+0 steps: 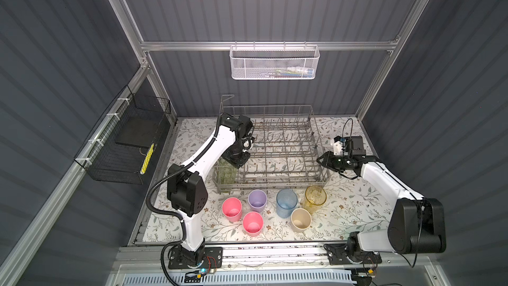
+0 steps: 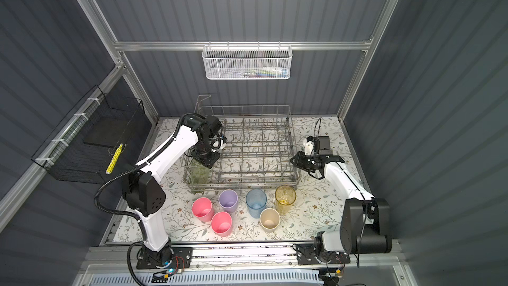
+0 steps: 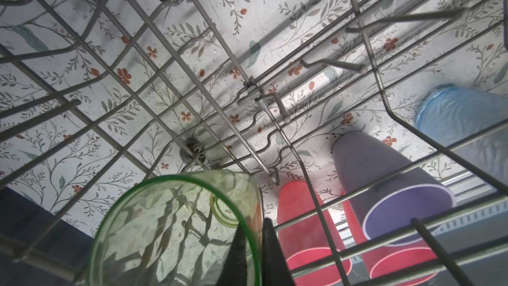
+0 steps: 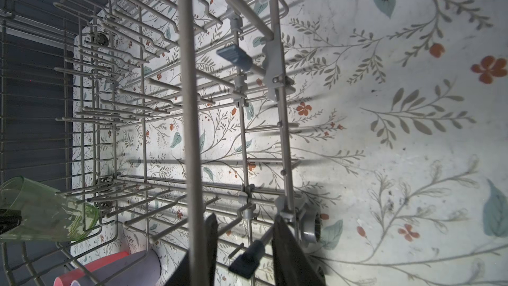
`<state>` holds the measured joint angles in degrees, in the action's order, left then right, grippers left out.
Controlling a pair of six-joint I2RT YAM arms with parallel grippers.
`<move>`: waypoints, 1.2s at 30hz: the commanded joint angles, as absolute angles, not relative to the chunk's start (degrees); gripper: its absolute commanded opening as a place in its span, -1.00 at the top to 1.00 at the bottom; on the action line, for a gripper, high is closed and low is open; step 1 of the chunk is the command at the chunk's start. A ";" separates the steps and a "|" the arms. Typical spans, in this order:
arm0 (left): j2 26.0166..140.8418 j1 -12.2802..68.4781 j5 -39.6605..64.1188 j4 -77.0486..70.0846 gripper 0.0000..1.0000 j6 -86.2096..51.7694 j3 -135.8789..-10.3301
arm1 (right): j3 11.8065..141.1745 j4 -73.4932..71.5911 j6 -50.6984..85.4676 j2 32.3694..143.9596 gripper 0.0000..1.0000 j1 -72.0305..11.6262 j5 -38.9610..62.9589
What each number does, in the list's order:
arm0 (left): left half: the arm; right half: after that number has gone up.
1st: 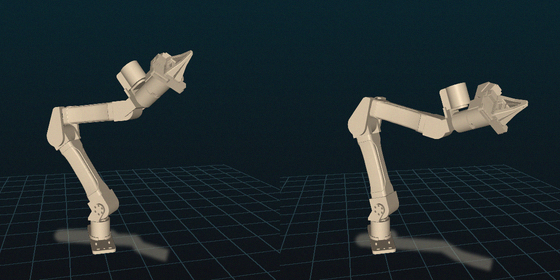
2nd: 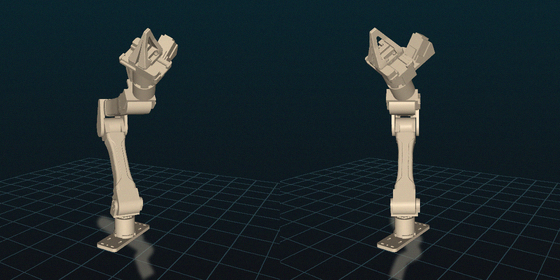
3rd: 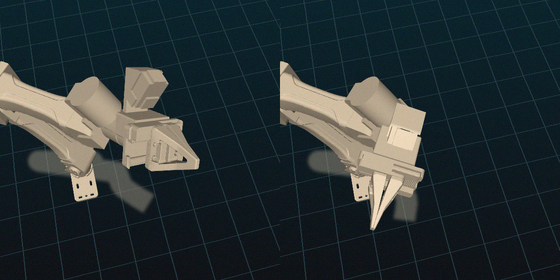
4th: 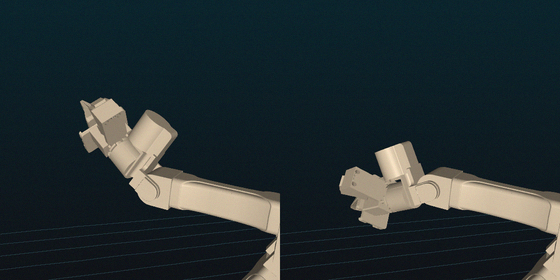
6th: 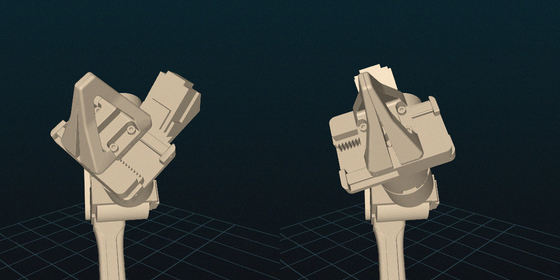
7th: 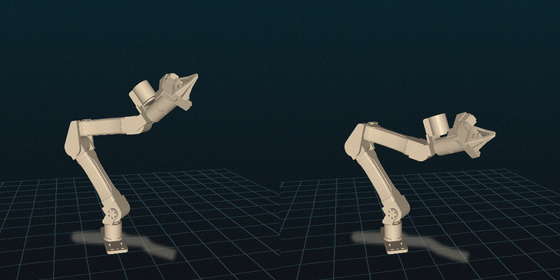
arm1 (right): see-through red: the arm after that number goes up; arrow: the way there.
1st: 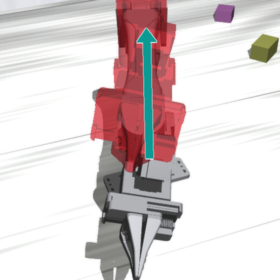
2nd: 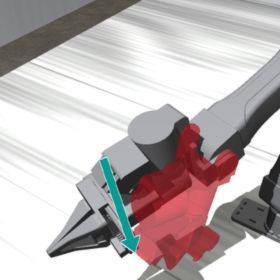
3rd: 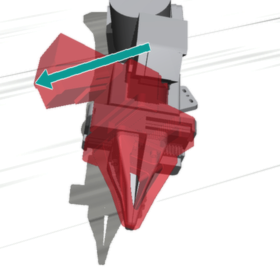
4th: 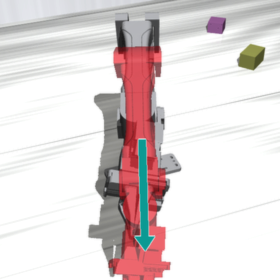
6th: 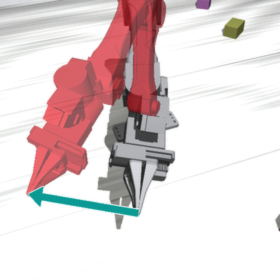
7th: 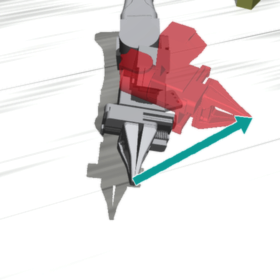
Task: Load cups into a dish rack
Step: Pick up the cup from the dish rack.
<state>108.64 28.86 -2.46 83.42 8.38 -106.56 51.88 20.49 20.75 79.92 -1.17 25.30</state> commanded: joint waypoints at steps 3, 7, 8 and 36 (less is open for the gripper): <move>107.65 28.39 -4.57 84.25 1.00 9.41 -109.10 | 52.23 19.86 21.17 79.87 0.28 -1.10 25.59; 108.21 28.42 -6.34 84.77 1.00 8.73 -112.50 | 52.21 19.60 21.28 79.94 0.28 -1.15 25.83; 108.50 28.42 -6.90 84.91 1.00 8.63 -113.69 | 52.17 19.60 21.35 79.98 0.28 -1.13 25.84; 104.77 30.59 9.05 59.30 1.00 -1.56 -126.04 | 51.68 20.77 23.96 64.99 -0.29 0.04 22.42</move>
